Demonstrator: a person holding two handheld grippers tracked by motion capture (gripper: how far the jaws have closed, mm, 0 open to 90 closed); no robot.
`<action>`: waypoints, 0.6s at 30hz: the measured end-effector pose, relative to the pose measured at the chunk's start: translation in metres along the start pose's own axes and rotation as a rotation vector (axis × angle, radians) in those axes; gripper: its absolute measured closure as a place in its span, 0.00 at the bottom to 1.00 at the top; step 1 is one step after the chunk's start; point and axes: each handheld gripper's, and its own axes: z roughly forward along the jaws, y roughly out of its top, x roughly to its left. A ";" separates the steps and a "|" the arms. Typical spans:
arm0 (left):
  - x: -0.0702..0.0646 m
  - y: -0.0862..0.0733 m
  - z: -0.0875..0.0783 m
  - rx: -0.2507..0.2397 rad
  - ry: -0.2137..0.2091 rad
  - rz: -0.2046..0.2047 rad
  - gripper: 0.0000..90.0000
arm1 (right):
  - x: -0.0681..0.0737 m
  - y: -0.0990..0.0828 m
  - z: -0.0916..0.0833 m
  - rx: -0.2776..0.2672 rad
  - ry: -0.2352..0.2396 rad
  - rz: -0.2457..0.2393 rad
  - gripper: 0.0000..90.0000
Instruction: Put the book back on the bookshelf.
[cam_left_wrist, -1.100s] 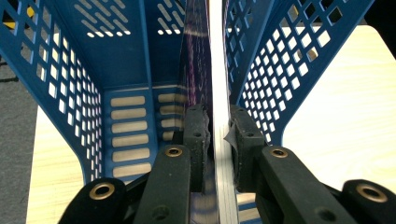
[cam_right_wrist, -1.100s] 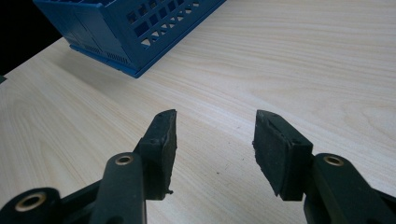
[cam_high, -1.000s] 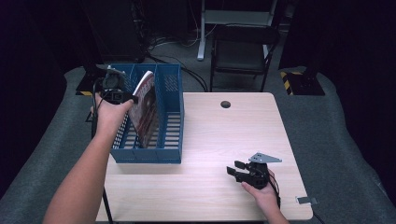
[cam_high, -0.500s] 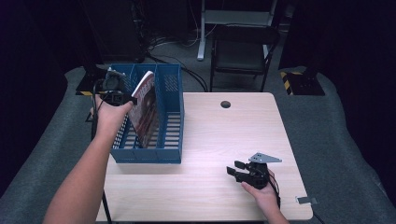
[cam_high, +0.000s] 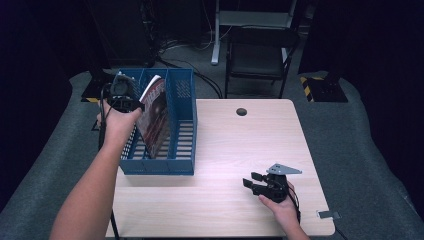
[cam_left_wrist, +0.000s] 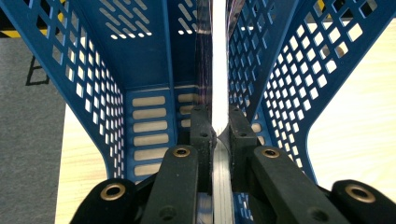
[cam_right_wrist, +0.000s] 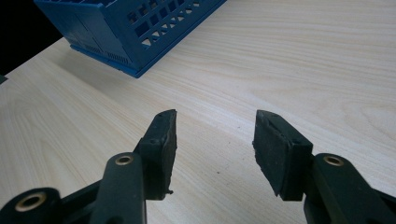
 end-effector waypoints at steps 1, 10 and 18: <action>0.001 0.001 0.000 0.005 -0.002 0.002 0.93 | 0.000 0.000 0.000 0.000 0.000 0.002 0.54; 0.003 0.006 0.000 -0.005 0.010 -0.011 0.94 | -0.001 0.000 -0.002 -0.007 -0.001 0.014 0.54; 0.007 0.012 -0.001 -0.040 0.022 -0.045 0.94 | -0.002 0.000 -0.002 -0.006 0.001 0.007 0.54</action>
